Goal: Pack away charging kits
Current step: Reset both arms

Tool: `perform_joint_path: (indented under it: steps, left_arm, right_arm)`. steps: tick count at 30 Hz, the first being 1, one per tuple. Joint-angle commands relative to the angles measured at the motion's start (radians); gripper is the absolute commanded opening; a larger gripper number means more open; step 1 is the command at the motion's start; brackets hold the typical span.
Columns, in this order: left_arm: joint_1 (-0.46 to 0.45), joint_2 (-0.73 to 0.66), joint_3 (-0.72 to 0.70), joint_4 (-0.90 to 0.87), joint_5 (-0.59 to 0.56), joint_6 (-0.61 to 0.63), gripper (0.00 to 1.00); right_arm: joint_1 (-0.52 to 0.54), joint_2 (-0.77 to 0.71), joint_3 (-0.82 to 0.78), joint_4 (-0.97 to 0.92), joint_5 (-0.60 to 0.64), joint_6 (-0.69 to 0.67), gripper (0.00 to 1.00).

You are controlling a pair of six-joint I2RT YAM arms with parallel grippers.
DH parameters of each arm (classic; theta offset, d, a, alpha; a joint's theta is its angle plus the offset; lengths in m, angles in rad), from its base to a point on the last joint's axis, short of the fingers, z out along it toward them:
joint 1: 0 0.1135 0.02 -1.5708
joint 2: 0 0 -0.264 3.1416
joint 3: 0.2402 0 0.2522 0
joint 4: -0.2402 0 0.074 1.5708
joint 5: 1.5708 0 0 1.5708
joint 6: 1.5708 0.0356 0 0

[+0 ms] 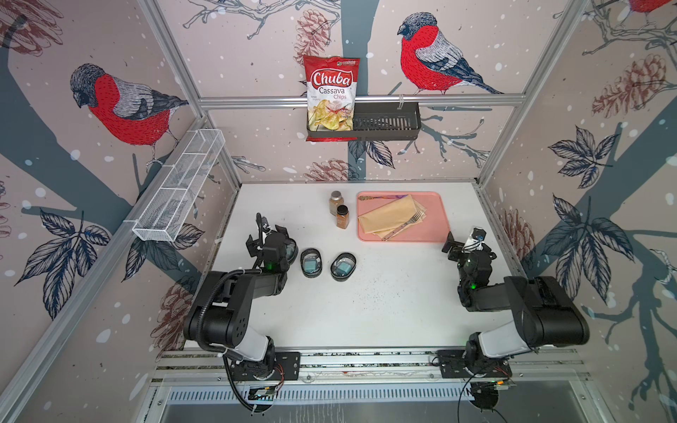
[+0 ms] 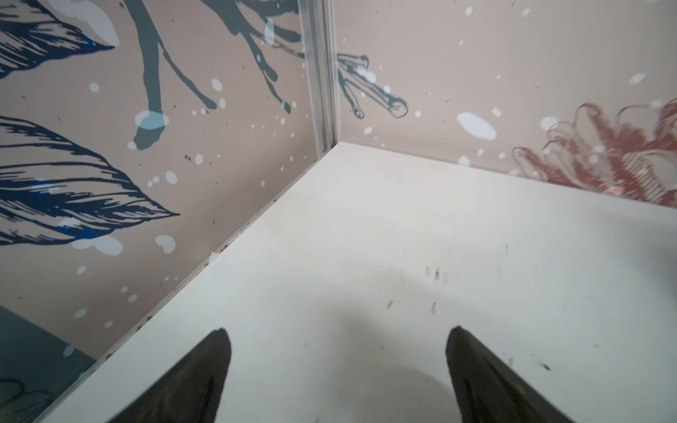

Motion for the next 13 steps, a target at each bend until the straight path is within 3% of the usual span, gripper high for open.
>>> perform_joint_path:
  steps: [1, 2, 3, 5, 6, 8, 13]
  left_arm:
    - [0.083, 0.025, -0.244, 0.486, 0.263, 0.031, 0.98]
    - [0.087, 0.062, -0.272, 0.604, 0.235, 0.034, 0.97]
    - [0.082, 0.042, -0.256, 0.548, 0.233, 0.031, 0.97]
    - [0.082, -0.038, -0.133, 0.201, 0.234, -0.020, 0.98]
    - [0.076, -0.011, -0.100, 0.168, 0.223, 0.001, 0.98]
    - [0.035, 0.018, -0.117, 0.249, 0.159, 0.045, 0.98]
    - [0.042, 0.001, -0.099, 0.186, 0.167, 0.023, 0.98]
  right_arm:
    - [0.002, -0.002, 0.004, 0.014, 0.024, 0.009, 1.00]
    - [0.002, -0.003, 0.004, 0.015, 0.024, 0.008, 1.00]
    - [0.002, -0.002, 0.004, 0.014, 0.025, 0.009, 1.00]
    - [0.003, -0.002, 0.004, 0.015, 0.029, 0.009, 1.00]
    - [0.005, -0.001, 0.003, 0.017, 0.029, 0.007, 1.00]
    - [0.003, 0.001, 0.009, 0.011, 0.028, 0.007, 1.00]
    - [-0.005, -0.001, 0.009, 0.006, 0.008, 0.012, 1.00]
